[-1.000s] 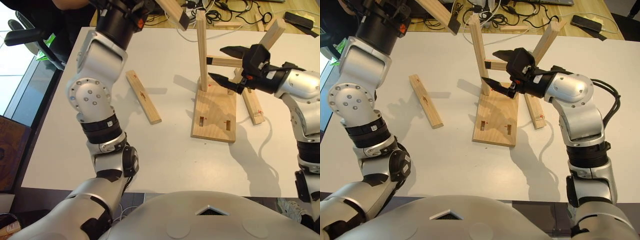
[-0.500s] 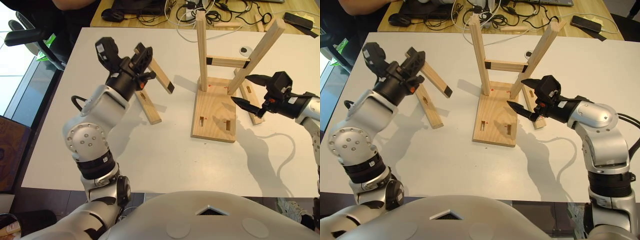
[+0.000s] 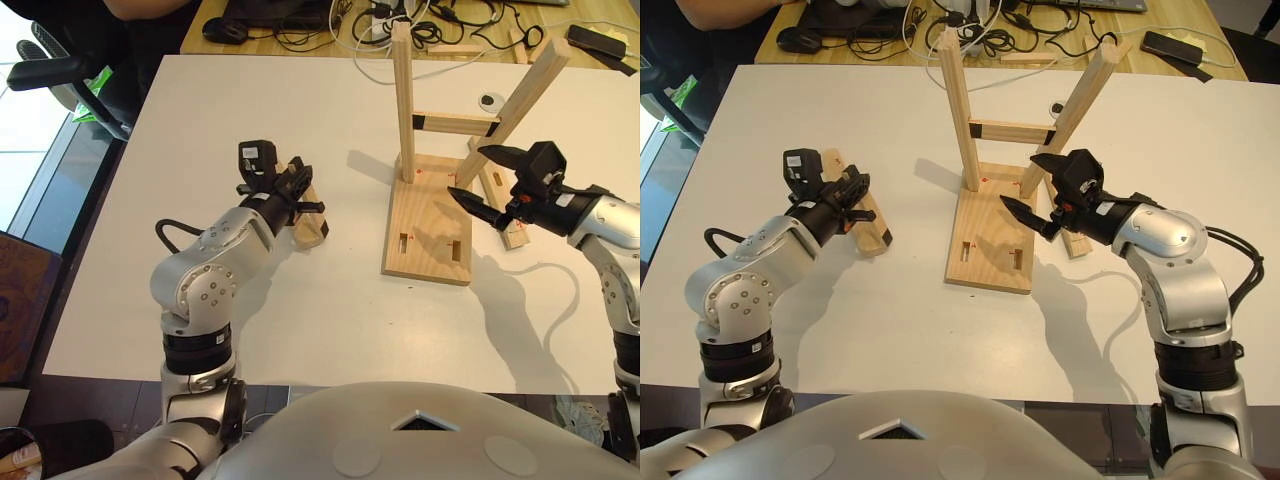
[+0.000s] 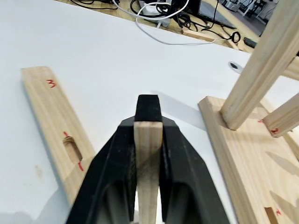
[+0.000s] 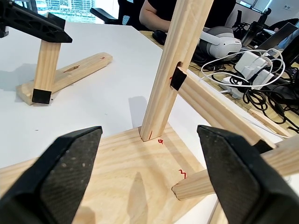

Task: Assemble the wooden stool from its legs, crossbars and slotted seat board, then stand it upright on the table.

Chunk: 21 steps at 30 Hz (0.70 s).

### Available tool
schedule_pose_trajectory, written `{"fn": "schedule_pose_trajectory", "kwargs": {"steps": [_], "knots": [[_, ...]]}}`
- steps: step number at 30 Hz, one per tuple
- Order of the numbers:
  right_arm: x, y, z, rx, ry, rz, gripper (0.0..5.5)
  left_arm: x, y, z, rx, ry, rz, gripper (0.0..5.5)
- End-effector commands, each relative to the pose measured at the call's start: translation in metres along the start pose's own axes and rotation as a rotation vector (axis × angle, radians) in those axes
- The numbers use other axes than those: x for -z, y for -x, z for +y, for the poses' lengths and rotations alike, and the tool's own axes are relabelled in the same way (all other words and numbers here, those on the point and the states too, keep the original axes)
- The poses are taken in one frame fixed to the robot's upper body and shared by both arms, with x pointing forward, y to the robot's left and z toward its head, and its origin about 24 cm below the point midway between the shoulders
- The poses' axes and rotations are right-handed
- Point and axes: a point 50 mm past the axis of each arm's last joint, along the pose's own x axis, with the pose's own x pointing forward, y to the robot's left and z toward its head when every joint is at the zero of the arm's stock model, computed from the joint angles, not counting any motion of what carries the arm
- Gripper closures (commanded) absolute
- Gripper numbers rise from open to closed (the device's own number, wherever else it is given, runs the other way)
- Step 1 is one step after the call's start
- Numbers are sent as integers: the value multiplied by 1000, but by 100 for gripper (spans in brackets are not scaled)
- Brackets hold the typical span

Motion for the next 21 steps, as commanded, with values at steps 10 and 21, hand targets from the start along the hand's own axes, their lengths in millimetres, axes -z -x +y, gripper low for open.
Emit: {"fn": "schedule_pose_trajectory", "kwargs": {"steps": [10,21], "knots": [[-3,-4,-2,31,23,-29,174,-20,0,21,-115,-138,-53,509],[-3,-6,-3,36,22,-40,174,-70,-6,17,-5,-44,-373,509]]}}
